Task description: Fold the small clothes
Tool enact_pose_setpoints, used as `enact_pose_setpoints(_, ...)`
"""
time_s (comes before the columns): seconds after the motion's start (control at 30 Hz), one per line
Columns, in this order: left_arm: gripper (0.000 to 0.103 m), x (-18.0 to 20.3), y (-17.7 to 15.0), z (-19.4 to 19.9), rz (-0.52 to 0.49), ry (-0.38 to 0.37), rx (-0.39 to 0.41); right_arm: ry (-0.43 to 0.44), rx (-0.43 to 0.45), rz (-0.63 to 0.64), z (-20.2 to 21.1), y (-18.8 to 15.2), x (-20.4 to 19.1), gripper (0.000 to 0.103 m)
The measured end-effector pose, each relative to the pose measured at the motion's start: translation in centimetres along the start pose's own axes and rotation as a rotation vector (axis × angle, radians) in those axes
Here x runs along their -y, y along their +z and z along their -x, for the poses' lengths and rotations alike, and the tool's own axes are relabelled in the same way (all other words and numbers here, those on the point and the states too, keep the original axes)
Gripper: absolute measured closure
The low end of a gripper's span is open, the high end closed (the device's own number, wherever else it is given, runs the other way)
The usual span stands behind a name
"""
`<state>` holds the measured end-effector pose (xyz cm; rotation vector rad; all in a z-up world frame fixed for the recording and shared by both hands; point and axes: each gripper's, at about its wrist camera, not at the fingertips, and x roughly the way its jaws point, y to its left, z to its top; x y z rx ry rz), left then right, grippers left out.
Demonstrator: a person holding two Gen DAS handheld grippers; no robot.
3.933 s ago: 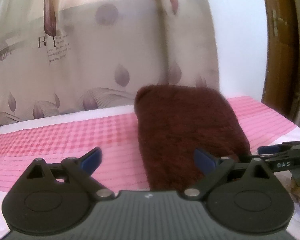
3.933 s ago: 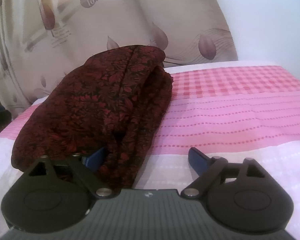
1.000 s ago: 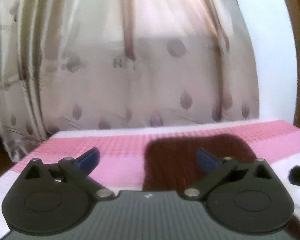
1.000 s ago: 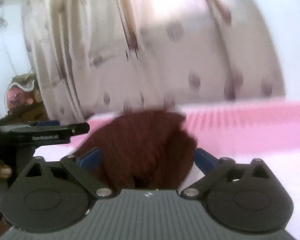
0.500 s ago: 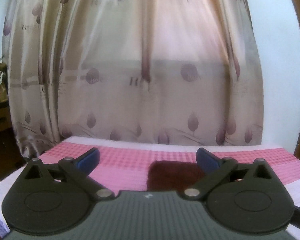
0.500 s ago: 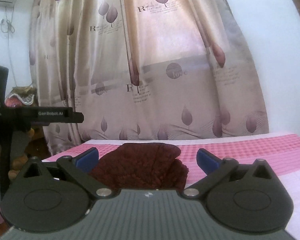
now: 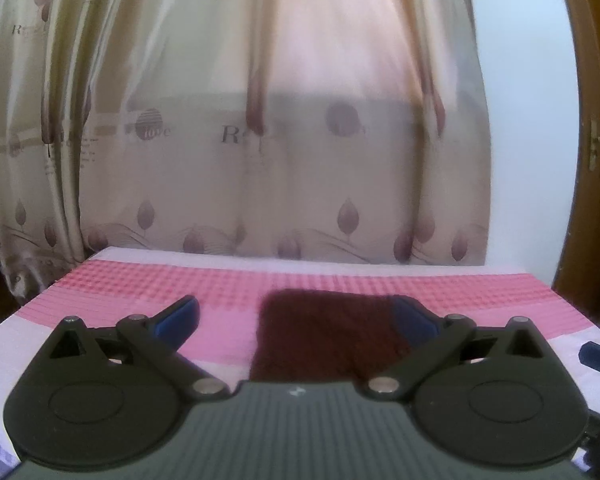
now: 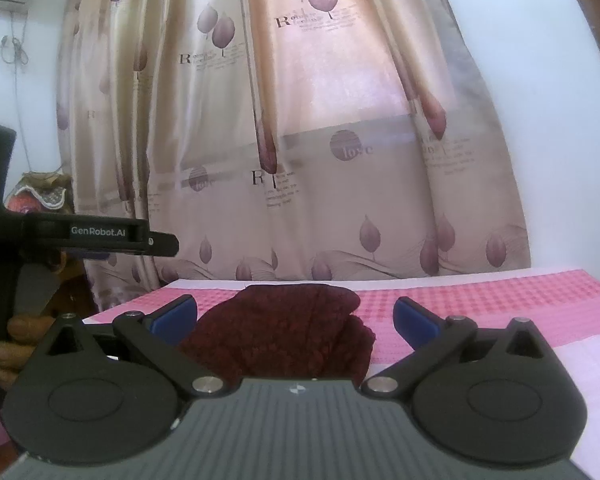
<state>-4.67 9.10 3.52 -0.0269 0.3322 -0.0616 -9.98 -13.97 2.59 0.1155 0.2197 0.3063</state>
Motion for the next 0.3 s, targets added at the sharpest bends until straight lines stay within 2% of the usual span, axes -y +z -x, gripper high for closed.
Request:
enact_pose_setpoints(0.13,0.000,0.45,-0.64,-0.17,-0.035,0.043,0.020,-0.015,-0.013,-0.003,-0.12,-0.36,-0.15,0.000)
enact_pose_setpoints(0.3,0.000,0.40,-0.89,-0.75,-0.033,0.046,-0.011,-0.063,-0.012,0.011,-0.34,-0.71,-0.42,0.000)
